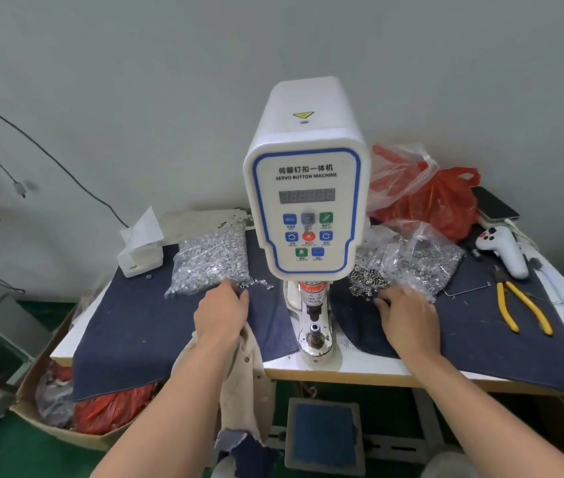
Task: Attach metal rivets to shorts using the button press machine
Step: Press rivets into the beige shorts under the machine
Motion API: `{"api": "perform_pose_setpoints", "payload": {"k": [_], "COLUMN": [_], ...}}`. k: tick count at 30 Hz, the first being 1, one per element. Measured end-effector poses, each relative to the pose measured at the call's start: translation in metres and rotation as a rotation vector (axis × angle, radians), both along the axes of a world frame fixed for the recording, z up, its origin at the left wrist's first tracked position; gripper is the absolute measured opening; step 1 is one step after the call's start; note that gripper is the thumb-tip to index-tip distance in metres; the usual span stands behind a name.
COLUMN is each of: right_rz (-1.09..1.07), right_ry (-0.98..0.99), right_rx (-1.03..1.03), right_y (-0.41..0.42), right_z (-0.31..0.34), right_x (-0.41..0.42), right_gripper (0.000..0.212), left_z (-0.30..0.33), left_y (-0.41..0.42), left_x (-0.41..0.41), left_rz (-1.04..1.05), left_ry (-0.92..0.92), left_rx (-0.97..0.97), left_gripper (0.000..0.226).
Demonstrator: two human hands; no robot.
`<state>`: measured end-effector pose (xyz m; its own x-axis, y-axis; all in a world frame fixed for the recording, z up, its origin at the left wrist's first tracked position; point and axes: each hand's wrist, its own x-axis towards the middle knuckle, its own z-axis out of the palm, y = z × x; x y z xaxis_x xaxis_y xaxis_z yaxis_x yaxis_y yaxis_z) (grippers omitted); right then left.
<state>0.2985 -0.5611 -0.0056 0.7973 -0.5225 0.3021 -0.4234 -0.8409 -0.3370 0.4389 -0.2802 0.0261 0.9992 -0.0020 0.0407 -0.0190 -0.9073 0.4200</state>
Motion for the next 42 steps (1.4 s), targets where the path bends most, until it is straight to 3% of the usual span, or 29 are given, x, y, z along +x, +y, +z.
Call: {"api": "perform_pose_setpoints", "payload": {"k": [4, 7, 13, 18, 23, 29, 36, 39, 42], "right_rz": [-0.030, -0.039, -0.037, -0.036, -0.030, 0.023, 0.032, 0.080, 0.115], "right_ry": [-0.044, 0.048, 0.038, -0.060, -0.195, -0.294, -0.354, -0.380, -0.337], "right_rx": [0.092, 0.027, 0.037, 0.140, 0.256, 0.267, 0.314, 0.441, 0.702], "right_y": [0.006, 0.007, 0.005, 0.005, 0.000, 0.000, 0.000, 0.013, 0.036], "right_z": [0.000, -0.003, -0.003, 0.000, 0.002, 0.002, 0.020, 0.037, 0.047], "right_x": [-0.006, -0.008, -0.007, -0.009, -0.009, -0.010, -0.008, -0.007, -0.010], "right_gripper": [0.017, 0.023, 0.009, 0.009, 0.008, 0.004, 0.003, 0.007, 0.010], "left_z": [-0.017, -0.026, -0.031, -0.029, -0.024, -0.012, -0.013, -0.015, -0.015], "left_y": [-0.007, -0.012, -0.014, -0.011, -0.004, 0.004, 0.018, 0.019, 0.015], "left_x": [0.013, 0.017, 0.015, 0.005, -0.012, -0.044, -0.070, -0.079, -0.086], "left_rz": [0.035, 0.048, 0.048, 0.072, 0.093, -0.060, -0.138, -0.167, -0.184], "left_ry": [-0.054, -0.100, -0.157, -0.223, -0.204, -0.160, -0.076, -0.020, -0.004], "left_rx": [0.039, 0.028, -0.025, -0.185, -0.369, -0.557, -0.638, -0.664, -0.694], "left_gripper": [0.026, 0.024, 0.019, 0.013, 0.020, 0.014, 0.018, 0.016, 0.014]}}
